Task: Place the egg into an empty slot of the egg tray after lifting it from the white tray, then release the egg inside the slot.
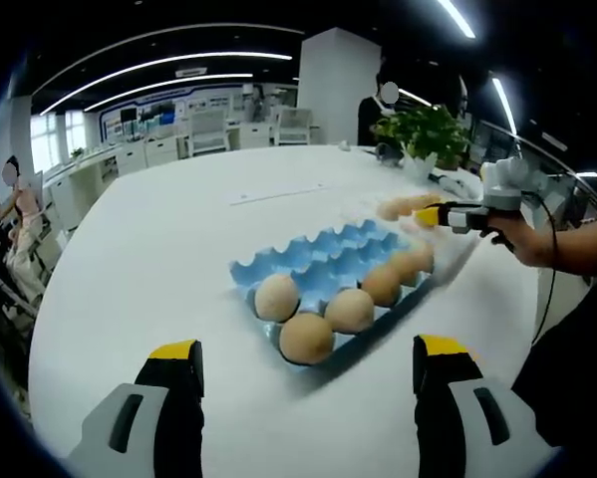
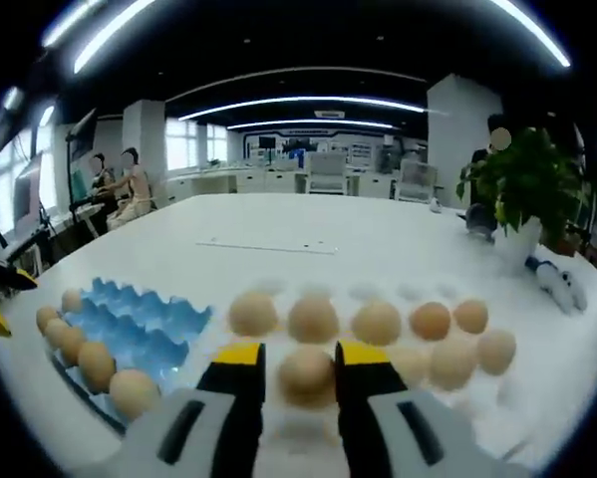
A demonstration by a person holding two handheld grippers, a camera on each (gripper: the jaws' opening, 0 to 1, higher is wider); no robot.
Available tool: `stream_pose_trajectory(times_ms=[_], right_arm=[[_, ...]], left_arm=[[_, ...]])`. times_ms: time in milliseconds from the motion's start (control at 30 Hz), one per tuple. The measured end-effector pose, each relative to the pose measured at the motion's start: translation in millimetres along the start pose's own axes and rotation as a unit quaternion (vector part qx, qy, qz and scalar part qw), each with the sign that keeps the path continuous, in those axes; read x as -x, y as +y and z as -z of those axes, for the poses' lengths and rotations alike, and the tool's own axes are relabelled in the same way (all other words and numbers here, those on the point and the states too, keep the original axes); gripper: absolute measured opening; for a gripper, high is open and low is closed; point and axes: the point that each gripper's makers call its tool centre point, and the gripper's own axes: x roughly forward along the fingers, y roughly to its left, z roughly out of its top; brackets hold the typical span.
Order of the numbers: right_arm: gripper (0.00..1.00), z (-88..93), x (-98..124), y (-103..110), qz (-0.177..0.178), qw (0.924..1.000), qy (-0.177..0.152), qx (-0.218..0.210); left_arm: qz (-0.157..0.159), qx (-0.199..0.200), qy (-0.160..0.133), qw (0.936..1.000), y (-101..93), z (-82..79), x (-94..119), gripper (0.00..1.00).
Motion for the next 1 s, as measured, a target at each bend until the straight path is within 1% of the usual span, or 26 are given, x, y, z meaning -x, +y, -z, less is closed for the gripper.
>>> stream_pose_trajectory(times_ms=[67, 167, 200, 233, 300, 367, 500, 733, 1000], right_arm=[[0.28, 2.4, -1.8, -1.2, 0.001, 1.0000, 0.003, 0.004], [0.27, 11.3, -4.8, -4.4, 0.005, 0.9996, 0.021, 0.018], [0.26, 8.9, -6.1, -1.9, -0.008, 0.9995, 0.007, 0.031], [0.26, 10.8, -4.5, -3.9, -0.001, 0.9995, 0.012, 0.028], [0.26, 9.4, -3.3, -3.6, -0.004, 0.9995, 0.012, 0.029], [0.26, 8.8, -3.6, -5.0, -0.005, 0.9997, 0.012, 0.019], [0.25, 8.3, -2.3, -3.7, -0.008, 0.9997, 0.013, 0.019], [0.25, -1.5, 7.1, -2.3, -0.012, 0.9998, 0.000, 0.017], [0.25, -5.1, 11.8, -2.2, -0.015, 0.9997, -0.006, 0.017]], left_arm=[[-0.001, 0.000, 0.000, 1.0000, 0.3, 0.2, 0.5, 0.87], [-0.002, 0.001, 0.001, 1.0000, 0.7, 0.5, 0.9, 0.87], [-0.002, 0.000, 0.000, 1.0000, 0.8, 0.3, 1.1, 0.87], [-0.002, 0.000, 0.000, 1.0000, 0.8, 0.3, 1.1, 0.87], [-0.002, 0.000, -0.001, 1.0000, 1.2, -0.4, 1.4, 0.87], [-0.003, 0.001, -0.001, 1.0000, 1.5, -0.6, 1.7, 0.87], [-0.001, -0.002, -0.002, 1.0000, 0.9, -1.5, 2.2, 0.87], [-0.003, 0.000, -0.004, 1.0000, 2.2, -1.5, 2.8, 0.87], [0.002, -0.003, -0.004, 1.0000, -0.3, -0.9, 2.2, 0.87]])
